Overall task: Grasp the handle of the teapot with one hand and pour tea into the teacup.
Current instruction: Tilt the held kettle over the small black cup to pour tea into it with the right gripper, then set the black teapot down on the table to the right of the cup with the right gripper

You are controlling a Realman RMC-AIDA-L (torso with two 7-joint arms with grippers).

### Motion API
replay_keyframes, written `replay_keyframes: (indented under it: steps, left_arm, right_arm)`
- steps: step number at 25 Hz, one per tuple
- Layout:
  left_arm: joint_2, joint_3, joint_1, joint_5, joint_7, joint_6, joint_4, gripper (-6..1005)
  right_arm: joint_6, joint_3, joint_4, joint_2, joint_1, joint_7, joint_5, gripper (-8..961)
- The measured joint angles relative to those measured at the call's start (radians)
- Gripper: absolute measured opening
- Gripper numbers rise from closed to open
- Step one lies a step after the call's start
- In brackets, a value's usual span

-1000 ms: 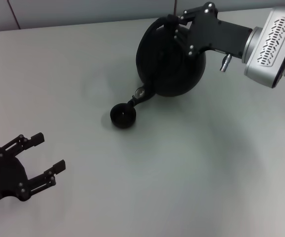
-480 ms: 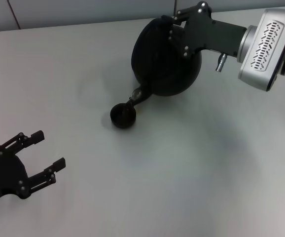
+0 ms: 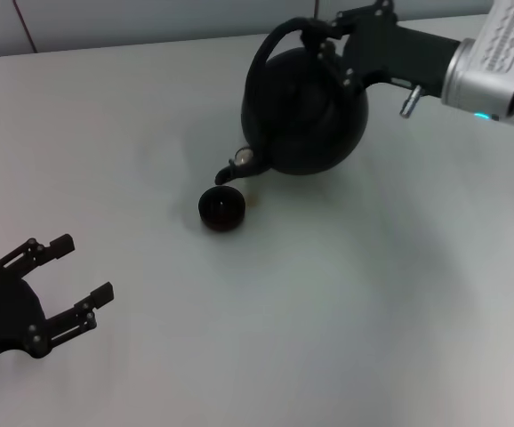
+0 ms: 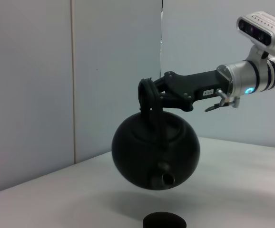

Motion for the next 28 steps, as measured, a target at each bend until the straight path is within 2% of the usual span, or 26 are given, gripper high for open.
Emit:
replay_keyframes:
  steps: [7,10,17,28]
  left_arm:
    - [0.001,0.000,0.000,-0.002,0.000,0.000,0.000,799]
    - [0.002,0.000,0.000,-0.002,0.001,0.000,0.000,799]
    - [0.001,0.000,-0.005,-0.004,0.001,0.000,0.000,799]
    - [0.001,0.006,-0.009,-0.004,0.002,0.000,0.000,799]
  right_arm:
    - [-0.007,0.012,-0.023,0.002,-0.054,0.217,0.016,85]
    - [-0.008,0.013,-0.012,0.002,-0.074,0.249,0.049,85]
    - [-0.042,0.014,0.048,0.002,-0.161,0.261,0.233,85]
    - [-0.062,0.016,0.061,0.006,-0.207,0.241,0.276,86]
